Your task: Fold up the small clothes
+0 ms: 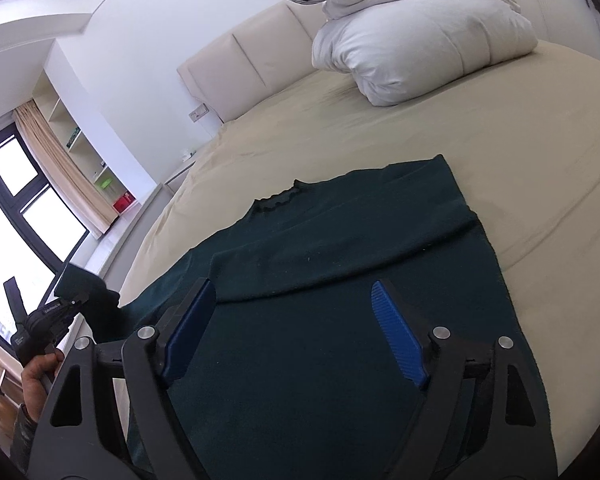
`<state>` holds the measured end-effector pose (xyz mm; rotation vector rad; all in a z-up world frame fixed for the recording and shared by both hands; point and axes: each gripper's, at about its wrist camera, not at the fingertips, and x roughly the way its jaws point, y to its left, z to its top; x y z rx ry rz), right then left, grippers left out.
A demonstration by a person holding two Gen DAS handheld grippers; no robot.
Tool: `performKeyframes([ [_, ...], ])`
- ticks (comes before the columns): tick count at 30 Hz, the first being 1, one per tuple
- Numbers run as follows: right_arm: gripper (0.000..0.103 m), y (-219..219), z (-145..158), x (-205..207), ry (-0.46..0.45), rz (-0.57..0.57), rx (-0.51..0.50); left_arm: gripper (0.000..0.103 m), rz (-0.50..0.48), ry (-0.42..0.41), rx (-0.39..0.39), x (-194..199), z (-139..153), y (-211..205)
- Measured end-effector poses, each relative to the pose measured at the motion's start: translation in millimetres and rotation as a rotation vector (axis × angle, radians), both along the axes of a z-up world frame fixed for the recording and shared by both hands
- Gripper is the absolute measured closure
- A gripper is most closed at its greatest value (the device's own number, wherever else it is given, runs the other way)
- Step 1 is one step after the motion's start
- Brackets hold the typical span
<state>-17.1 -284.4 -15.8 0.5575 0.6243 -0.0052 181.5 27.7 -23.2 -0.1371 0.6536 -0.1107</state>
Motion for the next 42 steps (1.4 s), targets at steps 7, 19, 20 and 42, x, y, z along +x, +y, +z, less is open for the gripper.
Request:
performKeyframes([
  [7,0.024,-29.7,-25.5,-4.2,0.063,-0.006,0.063,0.078,-0.175,0.115,0.258,-22.4,-69.0,-107.1],
  [19,0.024,18.9,-73.9,89.2,0.235,0.288,0.35,0.022,-0.135,0.177,0.089,-61.6,-76.0,-47.6],
  [20,0.024,27.3,-78.1,99.6,0.252,0.322,0.375,0.022,-0.13,0.178,0.063,-64.3,-74.3,-40.6],
  [42,0.097,93.7,-10.8,164.2,0.195,0.451,-0.108,0.023,0.078,0.16,-0.267,-47.5,-44.9,95.0],
])
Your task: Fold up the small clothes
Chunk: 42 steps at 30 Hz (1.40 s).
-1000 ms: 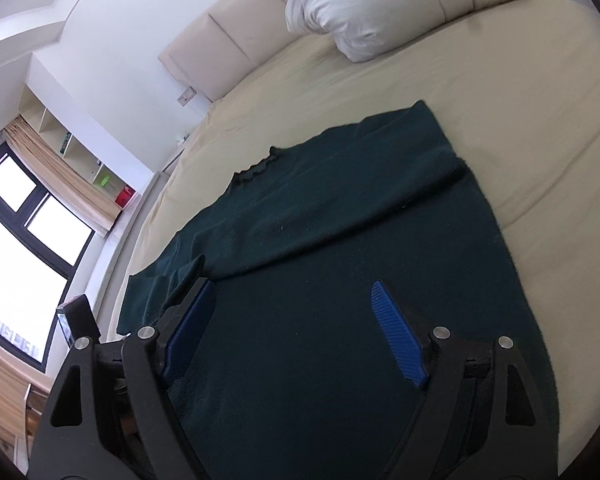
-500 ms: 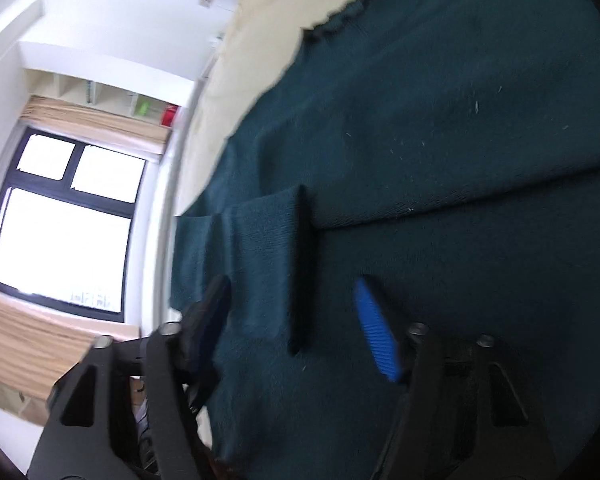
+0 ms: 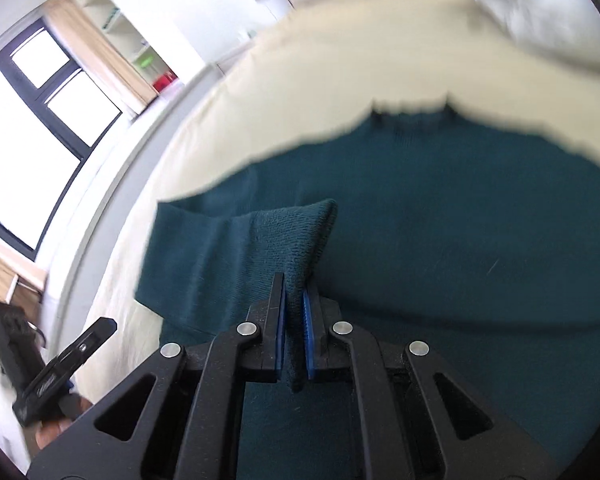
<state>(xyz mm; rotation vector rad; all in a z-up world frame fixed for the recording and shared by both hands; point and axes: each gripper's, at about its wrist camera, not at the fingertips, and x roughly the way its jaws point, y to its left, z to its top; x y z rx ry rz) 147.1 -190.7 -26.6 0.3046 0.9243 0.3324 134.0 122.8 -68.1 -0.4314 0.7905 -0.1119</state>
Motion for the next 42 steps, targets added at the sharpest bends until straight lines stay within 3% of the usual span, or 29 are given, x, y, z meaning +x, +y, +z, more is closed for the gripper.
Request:
performKeyframes([
  [2,0.097,-20.5,21.8,-3.4,-0.052,-0.018,-0.025,0.023,0.003,-0.006,0.016,10.0,1.4,0.4],
  [4,0.097,-46.9,25.1,2.8,-0.055,-0.05,-0.027,0.023,-0.002,0.009,0.044,26.8,0.1,-2.4],
  [7,0.097,-82.9,-2.0,22.3,0.019,-0.122,-0.058,0.023,-0.027,0.027,0.074,50.4,-2.3,-10.9],
  [10,0.097,-116.6,-37.4,32.4,0.119,-0.165,0.007,0.024,-0.044,0.056,0.136,79.7,-4.3,-21.8],
  [14,0.097,-127.9,-47.7,30.1,0.101,-0.165,0.046,0.025,-0.047,0.092,0.203,121.7,-9.6,-33.6],
  [17,0.097,-133.3,-51.1,29.4,0.089,-0.16,0.058,0.03,-0.056,0.139,0.209,150.6,-20.6,-36.5],
  [21,0.097,-135.9,-51.5,32.0,0.063,-0.142,0.05,0.058,-0.097,0.22,0.224,177.5,-45.6,-45.5],
  [23,0.097,-128.0,-58.8,32.6,0.066,-0.129,0.028,0.071,-0.089,0.202,0.219,178.6,-46.7,-46.3],
  [24,0.097,-126.1,-61.2,34.7,0.078,-0.123,0.006,0.087,-0.096,0.201,0.208,178.5,-47.0,-47.8],
  [26,0.097,-121.4,-70.6,39.5,0.102,-0.117,-0.03,0.094,-0.098,0.18,0.24,174.5,-45.2,-53.3],
  [29,0.097,-125.3,-74.8,44.2,0.113,-0.149,-0.003,0.095,-0.097,0.155,0.259,168.4,-46.0,-53.8],
  [32,0.097,-130.9,-61.8,43.8,0.079,-0.18,0.016,0.095,-0.075,0.153,0.224,167.3,-47.0,-45.4],
  [35,0.097,-132.7,-51.4,44.3,0.062,-0.187,0.031,0.095,-0.069,0.15,0.239,169.4,-51.0,-47.2],
  [38,0.097,-129.7,-84.6,47.5,0.155,-0.181,-0.017,0.094,-0.072,0.146,0.25,170.3,-54.7,-47.6],
  [42,0.097,-145.2,-91.4,45.9,0.146,-0.236,0.124,0.09,-0.074,0.139,0.207,167.5,-48.1,-38.5],
])
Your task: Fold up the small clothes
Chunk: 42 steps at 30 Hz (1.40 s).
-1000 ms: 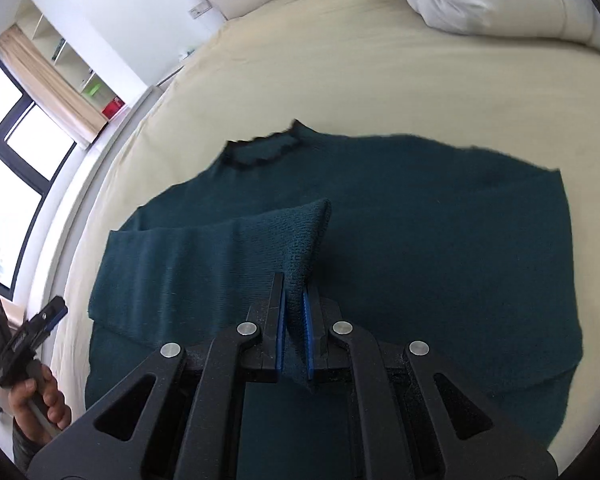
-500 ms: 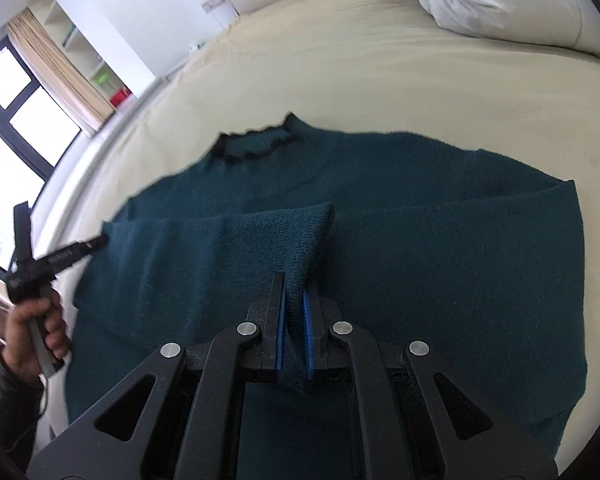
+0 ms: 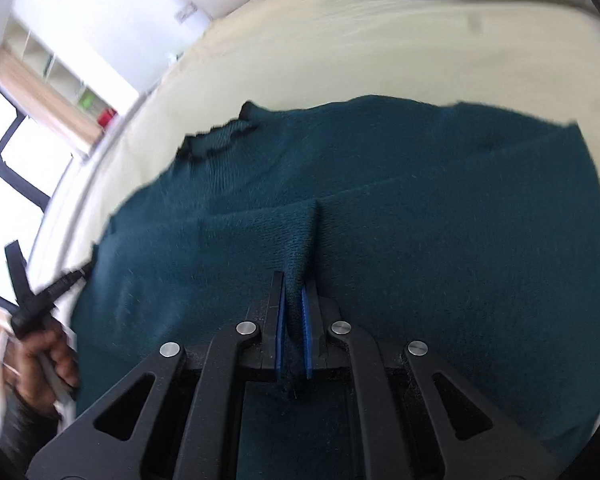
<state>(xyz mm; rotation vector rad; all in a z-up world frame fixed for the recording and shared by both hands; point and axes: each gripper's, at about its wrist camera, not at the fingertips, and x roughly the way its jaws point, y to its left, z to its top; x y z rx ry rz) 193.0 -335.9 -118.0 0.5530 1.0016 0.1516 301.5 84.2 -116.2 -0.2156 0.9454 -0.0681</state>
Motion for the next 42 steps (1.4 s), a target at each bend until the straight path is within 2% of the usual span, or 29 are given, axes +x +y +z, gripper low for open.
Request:
performKeyframes([
  [2,0.096,2.5,5.7,0.0,0.002,0.006,-0.013,0.088,0.02,-0.004,-0.026,-8.8,7.6,8.4],
  [3,0.093,3.3,11.0,-0.9,0.001,0.011,-0.009,0.088,0.028,-0.016,-0.043,-15.0,13.1,11.6],
  [5,0.093,0.5,21.4,-4.3,0.002,-0.017,0.002,0.082,0.019,-0.038,-0.06,-31.9,23.2,17.6],
  [6,0.092,-2.3,26.3,-7.3,-0.007,-0.023,0.018,0.074,0.015,-0.041,-0.055,-38.9,25.4,18.1],
  [7,0.092,-3.0,30.3,-11.1,-0.022,-0.026,0.032,0.07,0.009,-0.038,-0.043,-45.2,26.4,17.4],
  [9,0.088,0.5,37.2,-18.4,-0.044,-0.017,0.024,0.07,-0.016,-0.02,0.005,-54.1,22.6,9.9],
  [13,0.088,17.6,22.5,-20.0,0.04,0.025,-0.083,0.069,-0.049,0.0,0.129,-63.1,6.8,-6.1],
  [15,0.088,21.2,21.3,-24.3,0.022,0.023,-0.102,0.073,-0.052,-0.004,0.14,-63.2,3.7,-6.0],
  [16,0.088,20.0,21.3,-25.7,0.026,0.023,-0.103,0.08,-0.055,-0.007,0.149,-63.1,3.6,-6.3],
  [17,0.092,20.2,23.0,-26.6,0.03,0.017,-0.114,0.085,-0.061,-0.008,0.153,-63.1,3.6,-7.5],
  [18,0.098,20.5,23.8,-27.3,0.034,0.016,-0.126,0.099,-0.065,-0.008,0.161,-63.2,3.7,-8.8],
  [19,0.098,20.6,25.7,-28.9,0.036,0.014,-0.139,0.102,-0.055,-0.001,0.193,-62.7,2.8,-9.2],
  [24,0.1,18.9,43.2,-42.5,0.004,-0.015,-0.122,0.102,-0.051,-0.002,0.202,-68.0,-1.1,-6.6],
  [28,0.1,11.0,16.6,-38.2,0.061,-0.02,-0.125,0.102,-0.048,-0.012,0.232,-68.8,-2.7,-12.4],
  [31,0.1,-11.4,7.7,-41.7,0.039,-0.071,0.015,0.102,-0.046,-0.027,0.207,-72.9,2.0,-9.3],
  [32,0.096,-16.2,9.6,-43.8,0.039,-0.081,0.05,0.102,-0.042,-0.026,0.192,-75.1,4.4,-7.2],
  [34,0.093,-25.1,19.3,-52.7,0.024,-0.124,0.049,0.102,-0.043,-0.054,0.144,-86.3,15.5,-2.6],
  [36,0.085,-32.6,32.8,-65.1,-0.022,-0.181,0.011,0.095,-0.057,-0.089,0.142,-101.1,27.5,-1.6],
  [38,0.079,-39.6,49.3,-84.0,-0.074,-0.223,-0.007,0.074,-0.075,-0.117,0.11,-120.5,38.6,2.2],
  [39,0.074,-40.3,55.0,-93.0,-0.087,-0.228,-0.011,0.053,-0.087,-0.124,0.088,-132.9,42.5,4.0],
  [40,0.072,-42.7,59.5,-101.7,-0.103,-0.227,-0.014,0.041,-0.103,-0.131,0.071,-145.6,45.3,5.2],
  [41,0.066,-45.5,65.6,-115.9,-0.126,-0.219,-0.019,0.039,-0.118,-0.134,0.06,-156.4,46.9,5.3],
  [42,0.055,-43.3,70.7,-129.0,-0.143,-0.212,-0.024,0.037,-0.135,-0.132,0.046,-168.4,47.4,5.8],
])
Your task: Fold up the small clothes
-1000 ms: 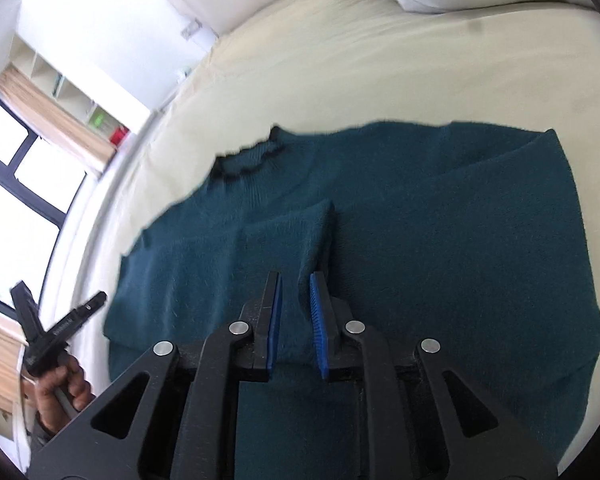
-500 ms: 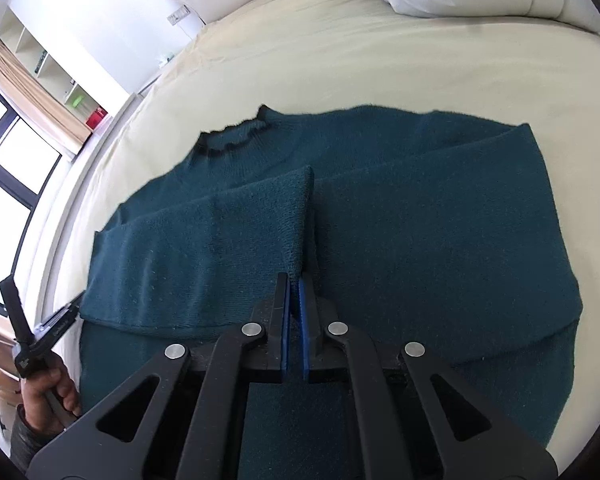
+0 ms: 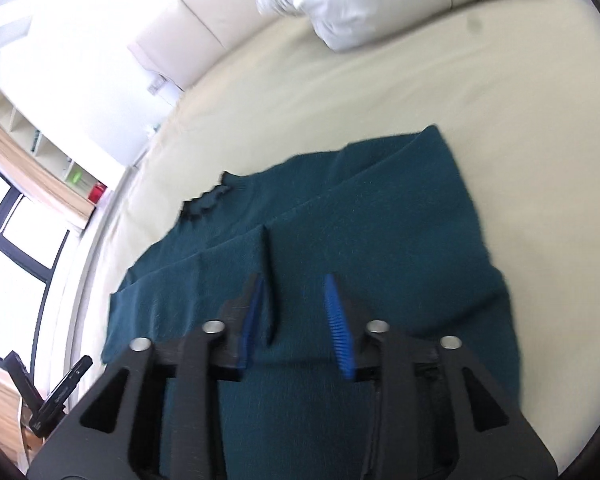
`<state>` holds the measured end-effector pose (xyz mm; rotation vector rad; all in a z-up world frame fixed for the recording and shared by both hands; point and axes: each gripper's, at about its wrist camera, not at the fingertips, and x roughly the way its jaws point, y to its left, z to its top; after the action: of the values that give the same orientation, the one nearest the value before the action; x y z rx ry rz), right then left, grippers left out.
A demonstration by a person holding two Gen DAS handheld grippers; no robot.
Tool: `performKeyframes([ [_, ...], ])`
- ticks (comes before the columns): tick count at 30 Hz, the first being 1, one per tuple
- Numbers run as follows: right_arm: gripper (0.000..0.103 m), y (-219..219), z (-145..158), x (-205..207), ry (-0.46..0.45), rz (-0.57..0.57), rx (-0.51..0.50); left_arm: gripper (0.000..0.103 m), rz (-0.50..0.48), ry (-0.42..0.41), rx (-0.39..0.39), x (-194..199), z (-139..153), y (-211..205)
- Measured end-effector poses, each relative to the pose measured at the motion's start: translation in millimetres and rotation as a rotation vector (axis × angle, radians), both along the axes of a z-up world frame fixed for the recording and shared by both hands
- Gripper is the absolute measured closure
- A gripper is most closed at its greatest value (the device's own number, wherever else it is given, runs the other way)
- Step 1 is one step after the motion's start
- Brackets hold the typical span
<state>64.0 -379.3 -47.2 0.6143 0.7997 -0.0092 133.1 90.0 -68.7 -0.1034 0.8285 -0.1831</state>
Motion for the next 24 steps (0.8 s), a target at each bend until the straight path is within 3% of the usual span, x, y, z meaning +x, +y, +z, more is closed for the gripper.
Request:
performKeyframes([
  [2,0.046,4.1,7.0,-22.5,-0.023,0.012,-0.016,0.031,-0.026,0.036,-0.059,-26.0,-3.6,4.7],
  [6,0.038,12.3,14.4,-76.4,-0.043,0.059,-0.003,0.031,-0.036,0.137,-0.169,-71.7,-20.5,18.8],
  [10,0.038,18.7,13.1,-126.1,-0.022,0.106,0.014,0.031,-0.015,0.243,-0.325,-113.6,-37.3,44.3],
  [18,0.038,10.0,-0.8,-185.4,-0.028,0.113,0.06,0.032,-0.034,0.343,-0.508,-170.2,-45.3,72.8],
  [24,0.038,-0.7,-12.5,-210.1,0.04,0.176,0.142,0.034,-0.087,0.437,-0.59,-183.8,-62.5,72.0],
])
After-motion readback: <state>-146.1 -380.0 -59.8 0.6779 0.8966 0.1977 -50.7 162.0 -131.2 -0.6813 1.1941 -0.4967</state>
